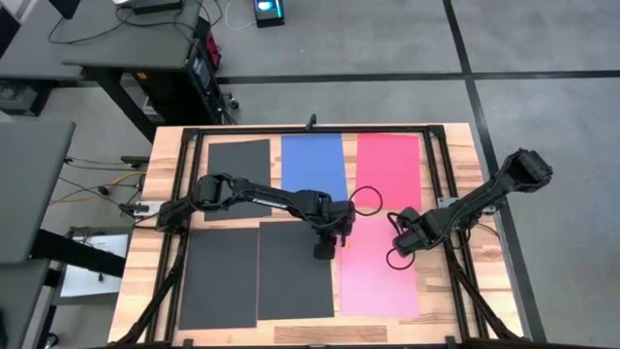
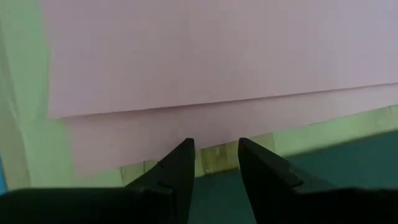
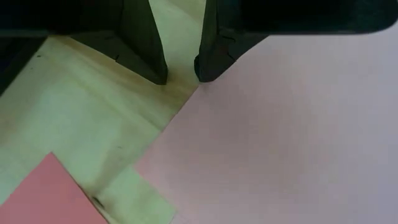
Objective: Organize paper
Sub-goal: Stack the pink paper on top of the pink paper
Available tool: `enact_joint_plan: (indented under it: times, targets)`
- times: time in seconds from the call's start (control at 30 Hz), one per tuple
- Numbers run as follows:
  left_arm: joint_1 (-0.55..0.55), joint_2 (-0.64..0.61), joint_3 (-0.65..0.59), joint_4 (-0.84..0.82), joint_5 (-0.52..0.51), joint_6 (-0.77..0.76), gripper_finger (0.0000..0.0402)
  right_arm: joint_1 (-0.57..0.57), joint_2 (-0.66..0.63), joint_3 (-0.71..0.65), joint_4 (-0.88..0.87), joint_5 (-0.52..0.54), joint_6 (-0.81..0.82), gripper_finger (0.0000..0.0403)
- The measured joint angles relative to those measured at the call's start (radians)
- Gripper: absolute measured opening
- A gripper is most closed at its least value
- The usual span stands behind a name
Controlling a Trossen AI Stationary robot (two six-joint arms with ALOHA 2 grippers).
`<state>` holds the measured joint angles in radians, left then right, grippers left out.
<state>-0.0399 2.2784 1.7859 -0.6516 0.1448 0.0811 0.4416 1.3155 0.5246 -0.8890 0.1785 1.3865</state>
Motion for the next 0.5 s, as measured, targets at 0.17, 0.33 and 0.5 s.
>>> enact_joint_plan:
  times: [0.17, 0.33, 0.5]
  targets:
    - [-0.016, -0.019, 0.003, 0.009, 0.001, 0.000, 0.0109, 0.000, 0.000, 0.000, -0.002, -0.001, 0.000, 0.0091]
    - [-0.026, -0.020, 0.003, -0.027, 0.002, -0.006, 0.0109, 0.000, 0.000, 0.000, -0.001, -0.002, -0.001, 0.0091]
    - [-0.028, -0.020, 0.003, -0.060, 0.002, -0.029, 0.0109, 0.000, 0.000, 0.000, 0.000, -0.007, -0.004, 0.0091]
